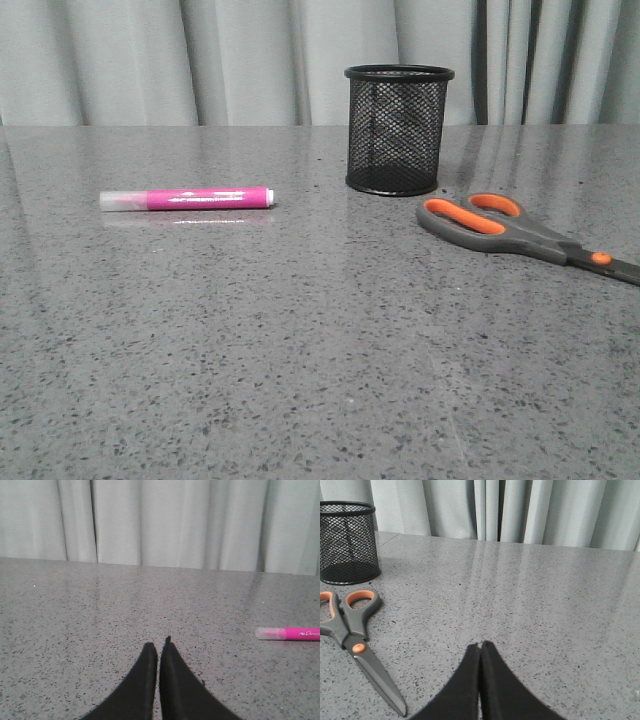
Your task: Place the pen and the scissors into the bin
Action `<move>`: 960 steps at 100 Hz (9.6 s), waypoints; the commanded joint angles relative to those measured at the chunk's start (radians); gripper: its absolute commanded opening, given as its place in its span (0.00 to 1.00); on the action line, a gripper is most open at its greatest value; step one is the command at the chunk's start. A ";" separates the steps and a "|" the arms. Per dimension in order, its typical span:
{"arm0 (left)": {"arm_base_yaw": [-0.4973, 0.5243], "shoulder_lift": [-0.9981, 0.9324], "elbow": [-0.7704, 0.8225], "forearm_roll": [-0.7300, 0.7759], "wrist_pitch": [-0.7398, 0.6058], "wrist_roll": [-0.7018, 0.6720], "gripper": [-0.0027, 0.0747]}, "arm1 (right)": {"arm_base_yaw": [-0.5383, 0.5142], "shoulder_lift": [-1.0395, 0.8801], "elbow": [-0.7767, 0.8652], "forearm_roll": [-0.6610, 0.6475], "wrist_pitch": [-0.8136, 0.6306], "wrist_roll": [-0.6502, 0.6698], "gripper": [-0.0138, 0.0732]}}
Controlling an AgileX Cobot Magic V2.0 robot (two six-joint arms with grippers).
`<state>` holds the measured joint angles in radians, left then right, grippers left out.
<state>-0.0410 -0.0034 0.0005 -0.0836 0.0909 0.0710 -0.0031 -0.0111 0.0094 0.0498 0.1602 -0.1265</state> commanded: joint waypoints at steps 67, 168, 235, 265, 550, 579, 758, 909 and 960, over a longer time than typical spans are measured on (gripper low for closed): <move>-0.003 -0.033 0.046 -0.008 -0.075 -0.007 0.01 | -0.007 -0.018 0.014 -0.011 -0.085 -0.002 0.07; -0.003 -0.033 0.042 -0.580 -0.080 -0.007 0.01 | -0.007 -0.018 0.014 0.490 -0.170 -0.002 0.07; -0.006 0.326 -0.412 -0.369 0.238 0.122 0.01 | -0.007 0.502 -0.385 0.489 0.132 -0.154 0.09; -0.007 0.589 -0.615 -0.387 0.451 0.243 0.01 | -0.004 0.746 -0.595 0.489 0.288 -0.232 0.12; -0.198 1.776 -1.689 -0.946 1.158 1.333 0.01 | -0.004 0.749 -0.629 0.489 0.309 -0.317 0.58; -0.352 1.792 -1.697 -1.316 0.805 1.382 0.01 | -0.004 0.749 -0.629 0.489 0.313 -0.317 0.58; -0.255 1.754 -1.692 -1.194 0.739 1.351 0.01 | -0.004 0.749 -0.629 0.508 0.264 -0.317 0.58; 0.128 1.079 -0.933 -1.147 0.492 1.284 0.01 | 0.189 1.482 -1.030 0.381 0.666 -0.591 0.58; 0.128 1.079 -0.933 -1.150 0.492 1.284 0.01 | 0.253 1.482 -1.030 0.287 0.691 -0.603 0.53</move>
<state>0.0853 1.0972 -0.9064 -1.1789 0.6017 1.3605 0.2468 1.4908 -0.9998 0.3294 0.8301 -0.7218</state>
